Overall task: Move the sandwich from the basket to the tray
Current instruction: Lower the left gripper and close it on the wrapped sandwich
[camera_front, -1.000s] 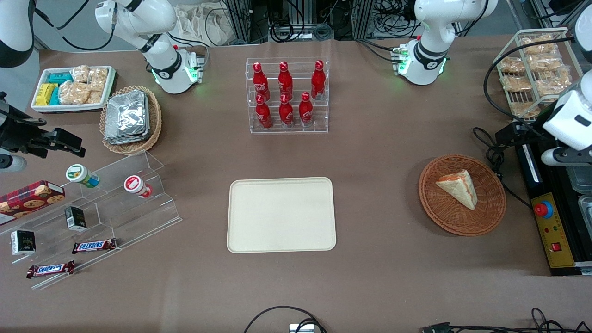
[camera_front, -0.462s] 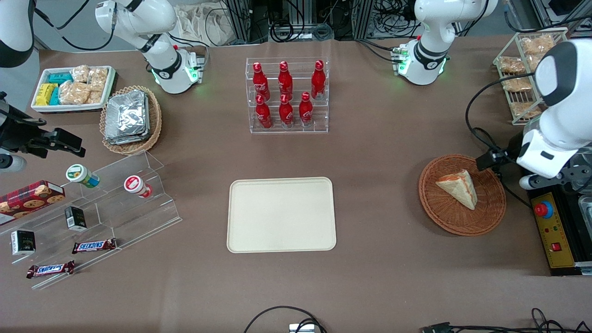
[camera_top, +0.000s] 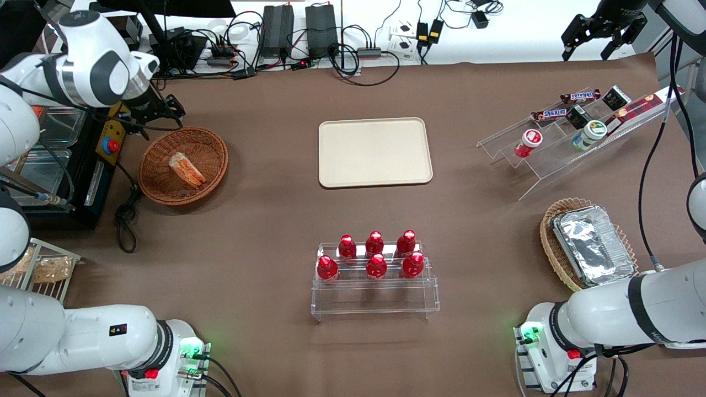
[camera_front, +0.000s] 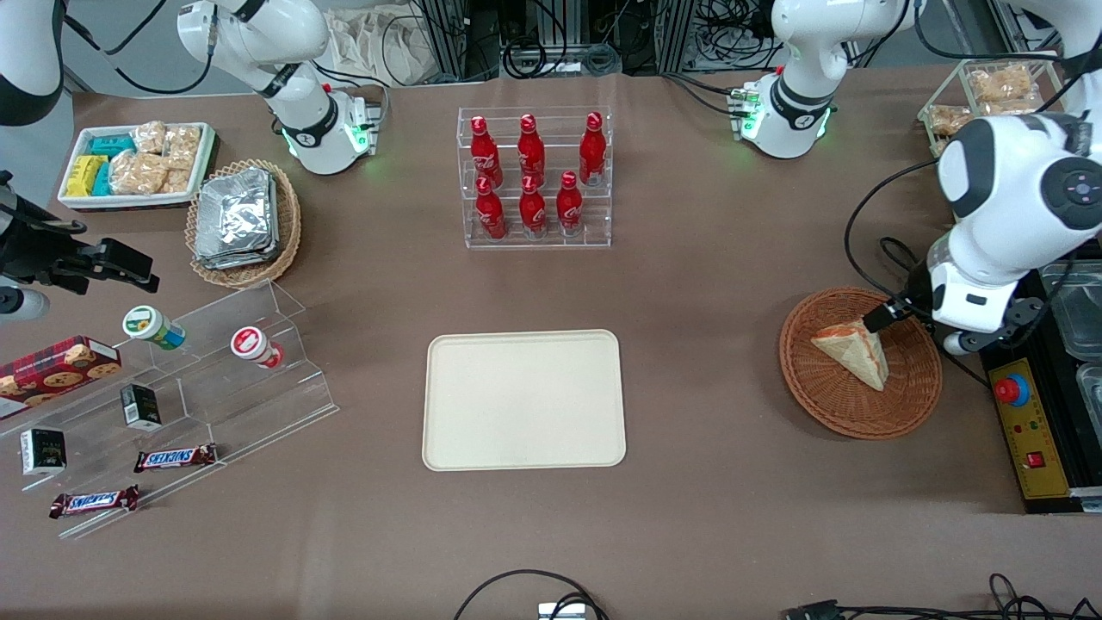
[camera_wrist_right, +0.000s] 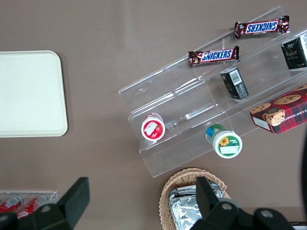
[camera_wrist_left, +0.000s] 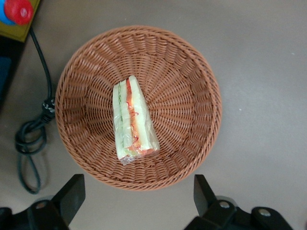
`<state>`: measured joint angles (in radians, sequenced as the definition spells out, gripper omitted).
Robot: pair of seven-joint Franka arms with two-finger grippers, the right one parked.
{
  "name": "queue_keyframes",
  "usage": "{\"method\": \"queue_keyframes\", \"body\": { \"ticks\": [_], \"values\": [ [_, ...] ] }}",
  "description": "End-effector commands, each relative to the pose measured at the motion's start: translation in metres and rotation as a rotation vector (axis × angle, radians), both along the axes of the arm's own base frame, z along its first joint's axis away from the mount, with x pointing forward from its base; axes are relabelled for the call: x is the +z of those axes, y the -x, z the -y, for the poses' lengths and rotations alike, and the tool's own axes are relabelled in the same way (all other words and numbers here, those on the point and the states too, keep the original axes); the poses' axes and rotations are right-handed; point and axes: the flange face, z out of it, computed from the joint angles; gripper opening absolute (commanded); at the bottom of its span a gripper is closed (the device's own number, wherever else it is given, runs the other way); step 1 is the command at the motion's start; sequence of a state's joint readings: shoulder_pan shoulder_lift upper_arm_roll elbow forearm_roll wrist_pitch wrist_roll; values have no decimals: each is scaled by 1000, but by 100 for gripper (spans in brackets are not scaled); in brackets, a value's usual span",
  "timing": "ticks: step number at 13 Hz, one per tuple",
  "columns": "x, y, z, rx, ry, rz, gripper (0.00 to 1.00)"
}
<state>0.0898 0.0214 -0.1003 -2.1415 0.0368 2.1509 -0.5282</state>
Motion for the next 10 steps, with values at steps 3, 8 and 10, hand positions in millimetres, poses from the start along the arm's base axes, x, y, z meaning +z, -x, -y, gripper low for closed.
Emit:
{"method": "queue_keyframes", "body": {
  "ticks": [3, 8, 10],
  "values": [
    [-29, 16, -23, 108, 5, 46, 100],
    [-79, 25, -33, 246, 17, 70, 100],
    [-93, 23, -31, 298, 23, 74, 100]
  ]
}}
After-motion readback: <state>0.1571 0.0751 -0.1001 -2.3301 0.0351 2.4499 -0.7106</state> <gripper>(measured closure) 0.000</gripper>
